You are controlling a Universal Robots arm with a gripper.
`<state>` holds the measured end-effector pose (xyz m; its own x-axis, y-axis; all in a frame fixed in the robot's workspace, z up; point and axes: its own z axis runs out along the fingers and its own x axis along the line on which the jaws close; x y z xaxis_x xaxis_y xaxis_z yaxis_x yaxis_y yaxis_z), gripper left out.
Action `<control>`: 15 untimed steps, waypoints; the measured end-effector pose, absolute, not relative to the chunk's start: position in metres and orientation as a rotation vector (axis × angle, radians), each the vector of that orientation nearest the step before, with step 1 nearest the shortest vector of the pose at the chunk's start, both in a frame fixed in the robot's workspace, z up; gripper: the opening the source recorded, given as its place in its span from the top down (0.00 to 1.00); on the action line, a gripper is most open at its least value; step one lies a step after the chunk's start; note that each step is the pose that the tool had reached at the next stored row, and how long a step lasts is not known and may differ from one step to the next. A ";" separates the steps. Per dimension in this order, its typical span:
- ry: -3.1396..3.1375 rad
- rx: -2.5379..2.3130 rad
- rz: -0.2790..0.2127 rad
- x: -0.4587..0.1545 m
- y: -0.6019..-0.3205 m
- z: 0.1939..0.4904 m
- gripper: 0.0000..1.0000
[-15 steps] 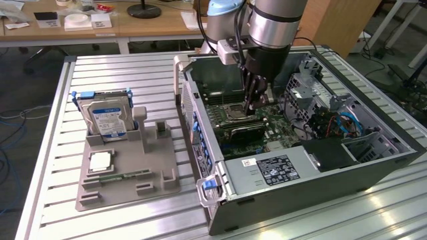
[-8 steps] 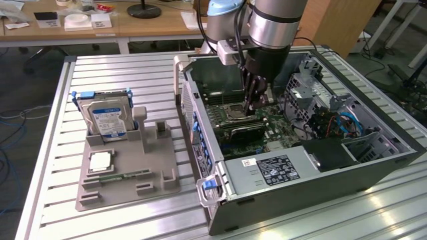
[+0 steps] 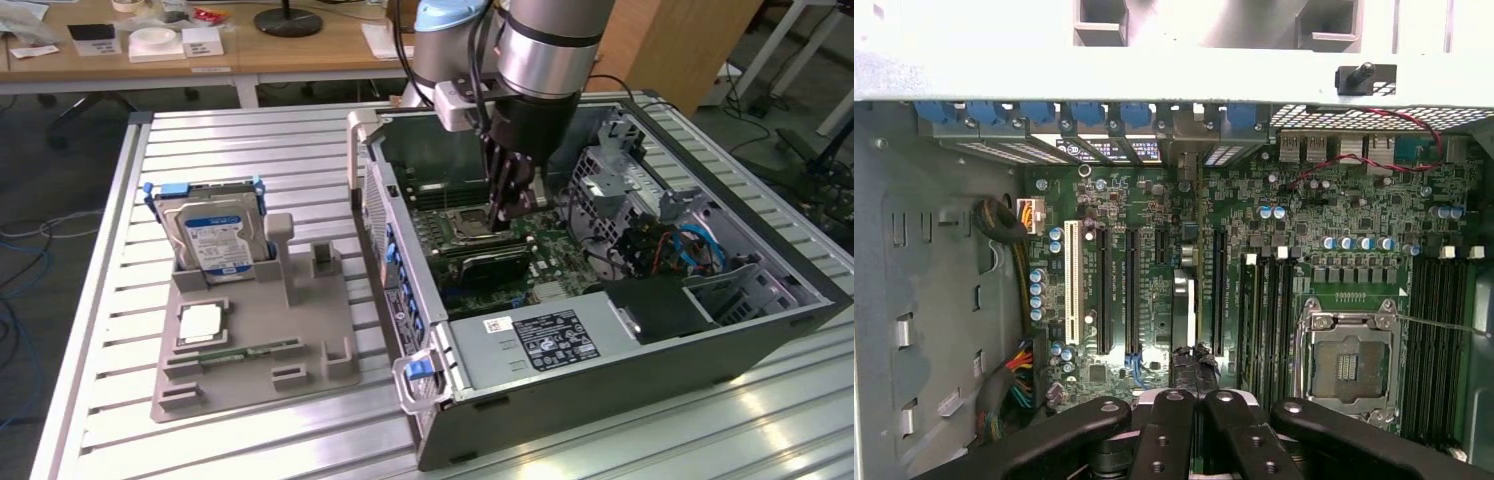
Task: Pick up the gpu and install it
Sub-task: 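Press down on the gpu until it lock into place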
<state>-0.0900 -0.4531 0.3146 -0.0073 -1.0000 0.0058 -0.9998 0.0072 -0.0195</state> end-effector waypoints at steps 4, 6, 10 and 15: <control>2.223 -2.207 -0.028 -0.090 -0.453 0.314 0.89; 2.223 -2.207 -0.028 -0.090 -0.453 0.314 0.89; 2.222 -2.206 -0.028 -0.090 -0.453 0.313 0.89; 2.223 -2.207 -0.028 -0.090 -0.453 0.313 0.89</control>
<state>-0.0900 -0.4531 0.3128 -0.0074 -1.0000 0.0061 -0.9998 0.0073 -0.0193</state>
